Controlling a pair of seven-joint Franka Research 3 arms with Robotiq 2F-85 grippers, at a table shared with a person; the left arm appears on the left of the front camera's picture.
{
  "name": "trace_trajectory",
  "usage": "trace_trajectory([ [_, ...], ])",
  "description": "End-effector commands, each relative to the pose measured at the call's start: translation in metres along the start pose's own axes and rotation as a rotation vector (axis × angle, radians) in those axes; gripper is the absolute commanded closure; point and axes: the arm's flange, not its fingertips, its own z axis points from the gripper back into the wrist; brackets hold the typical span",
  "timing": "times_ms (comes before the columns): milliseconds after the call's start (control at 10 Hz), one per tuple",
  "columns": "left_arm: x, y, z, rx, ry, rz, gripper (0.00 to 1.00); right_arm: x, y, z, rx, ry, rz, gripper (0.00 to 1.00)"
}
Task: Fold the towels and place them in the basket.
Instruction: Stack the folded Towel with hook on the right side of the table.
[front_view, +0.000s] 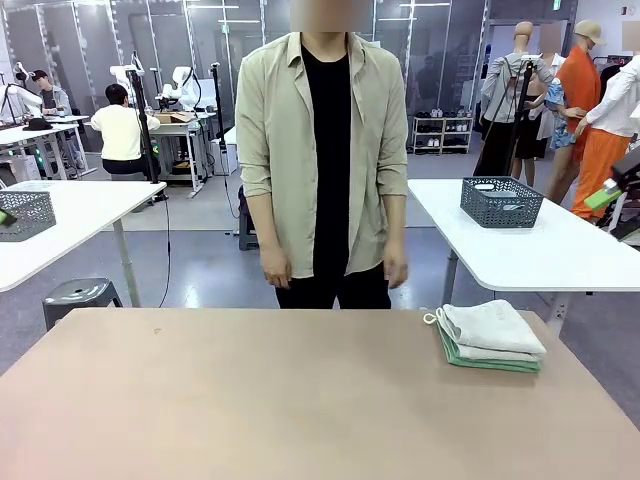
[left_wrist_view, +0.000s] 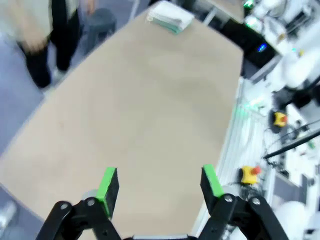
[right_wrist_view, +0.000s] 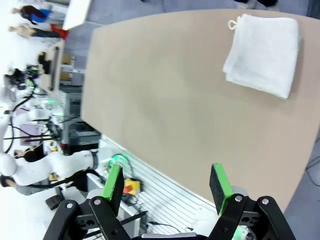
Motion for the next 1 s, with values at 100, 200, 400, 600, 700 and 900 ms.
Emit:
trace_trajectory([
  [100, -0.004, 0.022, 0.017, -0.129, 0.169, 0.406, 0.16, 0.000, -0.013, 0.013, 0.252, 0.034, -0.064, 0.13],
  [200, -0.019, 0.031, 0.032, -0.157, 0.220, 0.510, 0.16, -0.002, -0.020, 0.018, 0.288, 0.026, -0.072, 0.13],
  [400, -0.041, 0.043, 0.072, -0.188, 0.080, 0.633, 0.16, -0.005, -0.038, 0.025, 0.369, 0.013, -0.079, 0.13],
  [600, -0.059, 0.051, 0.096, -0.234, -0.079, 0.627, 0.16, -0.005, -0.059, 0.029, 0.495, 0.018, -0.069, 0.13],
  [700, -0.068, 0.055, 0.106, -0.256, -0.142, 0.630, 0.16, -0.008, -0.064, 0.030, 0.530, 0.007, -0.069, 0.13],
  [900, -0.086, 0.067, 0.126, -0.320, -0.296, 0.642, 0.16, -0.014, -0.068, 0.031, 0.580, 0.040, -0.086, 0.13],
])
